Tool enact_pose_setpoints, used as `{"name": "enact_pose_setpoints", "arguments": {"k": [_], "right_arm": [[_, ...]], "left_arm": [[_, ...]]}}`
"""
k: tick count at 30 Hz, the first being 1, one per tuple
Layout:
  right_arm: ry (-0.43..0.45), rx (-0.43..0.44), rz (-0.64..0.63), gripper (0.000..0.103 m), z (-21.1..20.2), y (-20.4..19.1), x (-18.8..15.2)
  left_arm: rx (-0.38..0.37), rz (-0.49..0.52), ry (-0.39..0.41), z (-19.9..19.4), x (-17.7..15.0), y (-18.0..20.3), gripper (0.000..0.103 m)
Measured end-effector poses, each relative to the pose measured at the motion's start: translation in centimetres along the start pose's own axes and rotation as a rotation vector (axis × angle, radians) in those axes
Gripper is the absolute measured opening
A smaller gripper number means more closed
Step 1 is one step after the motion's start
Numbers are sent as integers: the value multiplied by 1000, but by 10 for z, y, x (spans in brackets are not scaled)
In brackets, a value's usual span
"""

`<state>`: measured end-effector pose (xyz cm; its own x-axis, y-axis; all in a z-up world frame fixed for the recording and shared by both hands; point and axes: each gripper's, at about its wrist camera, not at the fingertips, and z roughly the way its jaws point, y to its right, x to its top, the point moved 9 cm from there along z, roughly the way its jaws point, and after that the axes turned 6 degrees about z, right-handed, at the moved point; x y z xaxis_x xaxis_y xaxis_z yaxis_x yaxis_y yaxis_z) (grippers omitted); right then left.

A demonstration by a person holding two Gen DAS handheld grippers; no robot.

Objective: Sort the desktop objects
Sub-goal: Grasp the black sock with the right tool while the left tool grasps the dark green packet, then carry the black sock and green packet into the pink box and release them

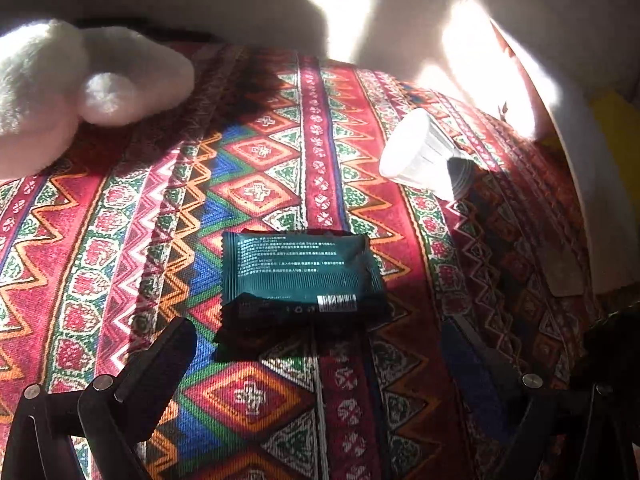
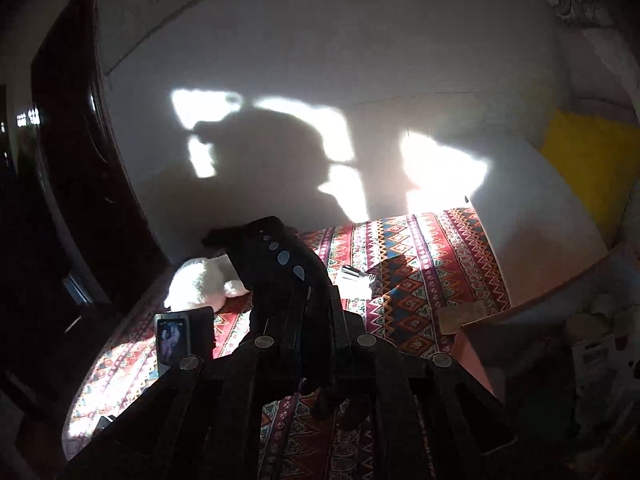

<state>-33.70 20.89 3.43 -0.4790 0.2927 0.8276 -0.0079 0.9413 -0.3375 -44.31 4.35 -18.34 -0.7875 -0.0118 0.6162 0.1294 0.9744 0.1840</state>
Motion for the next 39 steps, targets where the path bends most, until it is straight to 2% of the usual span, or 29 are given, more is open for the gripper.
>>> {"name": "enact_pose_setpoints", "arguments": {"k": [2, 4, 5, 6, 11, 17, 22, 27, 34, 39], "right_arm": [[8, -18, 23, 10, -2, 16, 8], [13, -25, 52, 10, -4, 31, 16], [15, -28, 60, 10, -5, 38, 19], [18, -32, 67, 10, -6, 44, 22], [47, -10, 90, 10, -18, 53, 33], [101, 30, 74, 10, -48, 35, 44], [153, 63, 68, 10, -85, 19, 54], [229, 99, 73, 10, -136, 12, 67], [330, 95, 73, 10, -212, 26, 79], [392, 27, 69, 10, -258, 56, 80]], "left_arm": [[59, 6, -1, 18, 7, -7, 96], [107, 32, 19, 20, 13, -8, 73], [96, 38, 29, 16, 14, -7, 53], [79, 35, 32, 12, 13, -6, 46], [65, 83, 64, -28, -11, -1, 46], [9, 114, 165, -122, -32, 17, 46], [-21, 180, 264, -201, -35, 48, 46], [-61, 234, 358, -264, -28, 81, 47], [-158, 312, 450, -316, -16, 153, 48], [-236, 375, 466, -320, -11, 217, 49]]}}
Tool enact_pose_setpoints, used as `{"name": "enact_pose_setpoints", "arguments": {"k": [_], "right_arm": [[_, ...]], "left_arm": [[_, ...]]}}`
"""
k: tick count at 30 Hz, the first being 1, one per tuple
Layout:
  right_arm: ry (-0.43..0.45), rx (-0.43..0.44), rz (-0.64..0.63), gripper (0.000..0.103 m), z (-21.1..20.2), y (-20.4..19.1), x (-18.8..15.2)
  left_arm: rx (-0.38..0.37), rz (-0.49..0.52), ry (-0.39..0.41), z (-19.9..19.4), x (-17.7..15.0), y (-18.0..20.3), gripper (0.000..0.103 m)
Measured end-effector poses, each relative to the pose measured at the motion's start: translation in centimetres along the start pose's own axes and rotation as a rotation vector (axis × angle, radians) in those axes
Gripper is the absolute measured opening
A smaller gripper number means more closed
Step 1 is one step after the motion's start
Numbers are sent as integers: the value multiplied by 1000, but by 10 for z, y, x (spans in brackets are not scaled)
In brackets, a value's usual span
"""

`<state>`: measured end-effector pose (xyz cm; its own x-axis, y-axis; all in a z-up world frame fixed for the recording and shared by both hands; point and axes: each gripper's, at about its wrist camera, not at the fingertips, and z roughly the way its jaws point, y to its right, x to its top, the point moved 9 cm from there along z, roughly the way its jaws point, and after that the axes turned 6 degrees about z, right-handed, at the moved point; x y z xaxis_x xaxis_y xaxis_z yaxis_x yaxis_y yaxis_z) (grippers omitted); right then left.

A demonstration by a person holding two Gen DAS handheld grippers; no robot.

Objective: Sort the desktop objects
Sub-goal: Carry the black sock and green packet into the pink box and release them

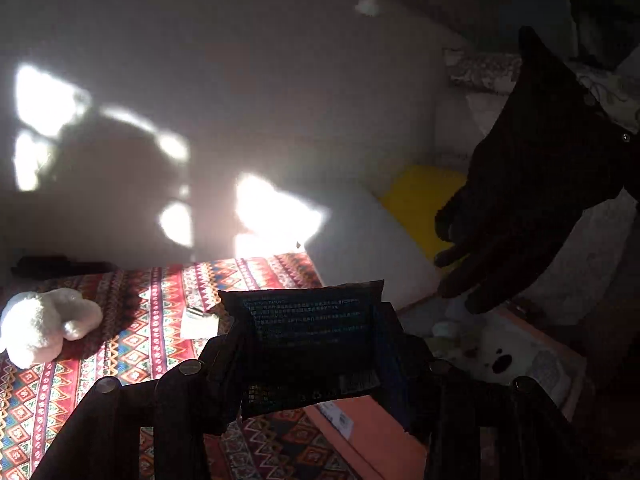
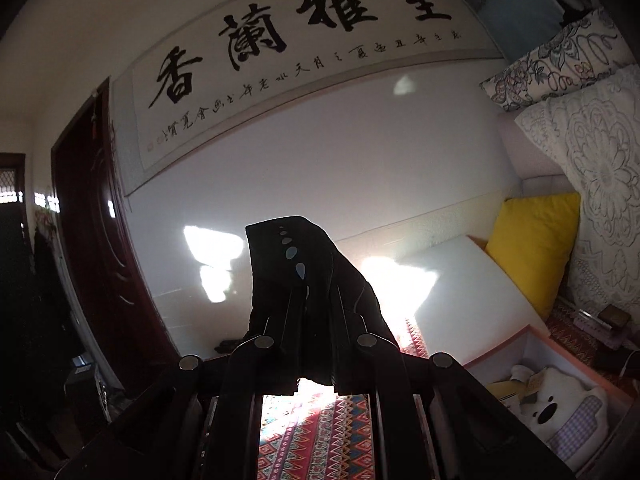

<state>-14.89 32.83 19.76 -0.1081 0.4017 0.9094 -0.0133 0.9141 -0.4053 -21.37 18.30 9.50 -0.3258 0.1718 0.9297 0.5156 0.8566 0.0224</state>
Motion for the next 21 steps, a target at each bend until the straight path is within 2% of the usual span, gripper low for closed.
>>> {"name": "enact_pose_setpoints", "arguments": {"k": [6, 8, 11, 13, 14, 15, 16, 18, 21], "right_arm": [[35, -140, 18, 11, -27, 61, 19], [20, -172, 45, 11, -24, 87, 19], [-43, -224, 79, 11, -11, 123, 10], [-168, -256, 77, 19, 9, 143, -9], [-250, -290, 61, 36, 20, 153, -24], [-319, -328, 49, 71, 29, 162, -37], [-339, -377, 50, 82, 34, 171, -44], [-353, -424, 54, 86, 38, 181, -51], [-341, -406, 55, 86, 38, 177, -51]], "left_arm": [[-124, 51, -22, 43, 14, 67, 49], [-160, 54, -44, 61, 13, 83, 49], [-169, 49, -91, 85, 6, 91, 50], [-165, 39, -115, 95, -2, 90, 56], [-159, 36, -124, 97, -6, 88, 59], [-149, 37, -132, 97, -10, 87, 62], [-140, 36, -139, 98, -14, 85, 64], [-121, 26, -148, 97, -20, 77, 70], [-85, 8, -161, 97, -28, 61, 77]]}}
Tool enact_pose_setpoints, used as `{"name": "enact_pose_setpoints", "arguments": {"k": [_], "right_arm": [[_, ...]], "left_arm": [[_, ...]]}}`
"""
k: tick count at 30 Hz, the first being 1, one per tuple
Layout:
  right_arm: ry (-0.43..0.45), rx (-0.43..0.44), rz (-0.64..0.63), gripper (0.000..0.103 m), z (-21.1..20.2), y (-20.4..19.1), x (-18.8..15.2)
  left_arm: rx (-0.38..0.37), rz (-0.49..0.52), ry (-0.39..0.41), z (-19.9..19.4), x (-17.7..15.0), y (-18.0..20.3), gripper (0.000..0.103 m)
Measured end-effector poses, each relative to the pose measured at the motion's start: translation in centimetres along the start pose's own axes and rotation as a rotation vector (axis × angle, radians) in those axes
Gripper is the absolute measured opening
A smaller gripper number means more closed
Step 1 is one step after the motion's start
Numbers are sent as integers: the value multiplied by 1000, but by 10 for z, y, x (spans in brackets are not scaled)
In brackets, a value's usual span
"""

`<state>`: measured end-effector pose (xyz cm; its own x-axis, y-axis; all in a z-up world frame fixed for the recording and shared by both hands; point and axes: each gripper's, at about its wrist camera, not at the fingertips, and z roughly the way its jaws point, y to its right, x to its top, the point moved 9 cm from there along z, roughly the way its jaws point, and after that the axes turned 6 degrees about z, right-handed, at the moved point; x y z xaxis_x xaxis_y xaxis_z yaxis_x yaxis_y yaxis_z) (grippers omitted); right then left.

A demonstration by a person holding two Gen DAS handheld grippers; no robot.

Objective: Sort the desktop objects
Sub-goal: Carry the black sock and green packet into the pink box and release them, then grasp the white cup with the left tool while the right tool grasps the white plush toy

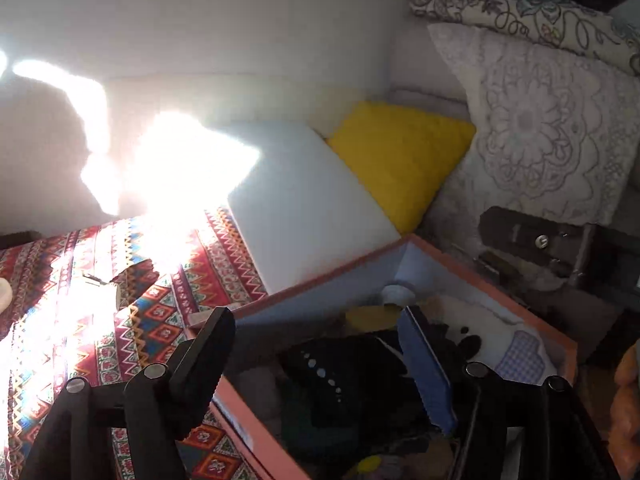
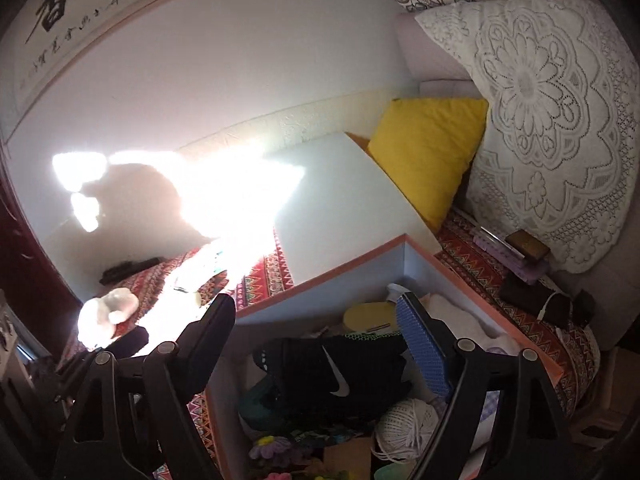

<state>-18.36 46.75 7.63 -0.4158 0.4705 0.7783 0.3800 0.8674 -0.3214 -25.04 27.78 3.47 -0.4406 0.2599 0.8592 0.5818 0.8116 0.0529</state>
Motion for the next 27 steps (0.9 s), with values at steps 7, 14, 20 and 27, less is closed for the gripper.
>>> {"name": "enact_pose_setpoints", "arguments": {"k": [7, 14, 20, 27], "right_arm": [[9, -38, -46, 86, 2, -31, 3], [11, -23, -110, 90, 6, -83, -6], [-18, -11, -165, 94, 28, -124, -24], [-87, -12, -181, 94, 73, -150, -47]], "left_arm": [[95, -27, 16, -20, -8, -44, 102], [195, -90, -4, -40, -23, -110, 102], [286, -153, -45, -42, -45, -178, 102], [297, -186, -122, 18, -60, -231, 102]]}}
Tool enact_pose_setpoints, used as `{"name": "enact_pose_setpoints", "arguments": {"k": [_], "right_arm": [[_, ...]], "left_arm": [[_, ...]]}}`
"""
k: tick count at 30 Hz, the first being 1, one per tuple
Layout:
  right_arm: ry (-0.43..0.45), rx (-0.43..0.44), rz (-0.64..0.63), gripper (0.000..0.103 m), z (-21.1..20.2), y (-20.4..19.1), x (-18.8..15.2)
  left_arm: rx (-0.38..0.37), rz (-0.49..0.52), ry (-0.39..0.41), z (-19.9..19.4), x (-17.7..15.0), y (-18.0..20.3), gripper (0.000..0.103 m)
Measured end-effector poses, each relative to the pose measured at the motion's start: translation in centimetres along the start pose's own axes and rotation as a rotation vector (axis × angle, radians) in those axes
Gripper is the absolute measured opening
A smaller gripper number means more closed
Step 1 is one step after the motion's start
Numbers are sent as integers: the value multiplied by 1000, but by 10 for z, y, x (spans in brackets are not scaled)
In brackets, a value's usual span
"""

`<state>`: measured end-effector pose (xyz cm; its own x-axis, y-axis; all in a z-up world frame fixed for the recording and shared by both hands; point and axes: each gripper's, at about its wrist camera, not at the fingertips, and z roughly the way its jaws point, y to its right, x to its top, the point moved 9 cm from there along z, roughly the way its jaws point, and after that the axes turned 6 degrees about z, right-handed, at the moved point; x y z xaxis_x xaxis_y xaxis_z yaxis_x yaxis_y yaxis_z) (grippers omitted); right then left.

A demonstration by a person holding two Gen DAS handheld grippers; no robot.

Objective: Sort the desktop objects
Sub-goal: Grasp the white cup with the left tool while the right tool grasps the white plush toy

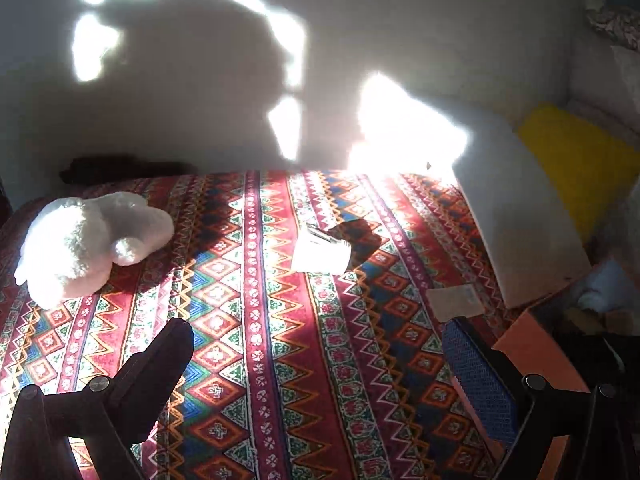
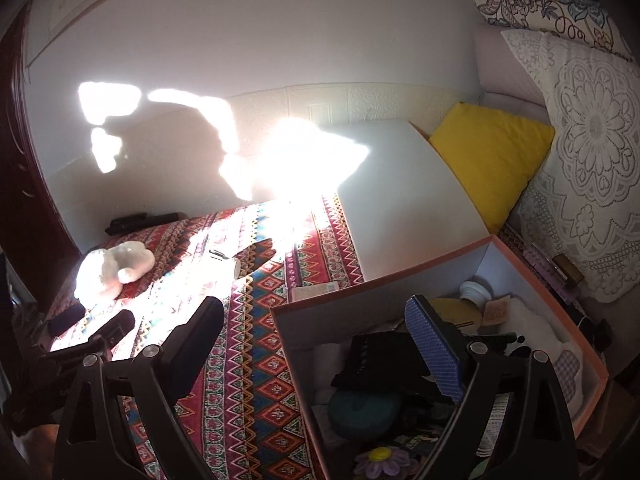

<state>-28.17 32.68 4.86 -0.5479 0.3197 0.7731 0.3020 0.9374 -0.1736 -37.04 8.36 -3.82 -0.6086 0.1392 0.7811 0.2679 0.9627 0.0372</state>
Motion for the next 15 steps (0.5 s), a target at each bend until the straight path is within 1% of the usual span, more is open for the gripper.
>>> {"name": "enact_pose_setpoints", "arguments": {"k": [4, 7, 10, 13, 14, 15], "right_arm": [[-43, 3, -3, 94, 31, -10, -9], [-74, 8, 1, 94, 54, -12, -15], [-94, 14, 13, 94, 72, -10, -17], [-90, 6, 44, 94, 82, 3, -16], [-86, -2, 57, 94, 84, 10, -15], [-82, -10, 71, 94, 87, 16, -13]], "left_arm": [[-16, 48, -68, 69, 7, 8, 102], [-2, 84, -134, 128, 14, 13, 102], [18, 67, -208, 184, 21, 9, 102], [26, 39, -266, 230, 21, 3, 102], [19, 37, -283, 243, 19, 3, 93], [12, 43, -289, 247, 17, 3, 61]]}}
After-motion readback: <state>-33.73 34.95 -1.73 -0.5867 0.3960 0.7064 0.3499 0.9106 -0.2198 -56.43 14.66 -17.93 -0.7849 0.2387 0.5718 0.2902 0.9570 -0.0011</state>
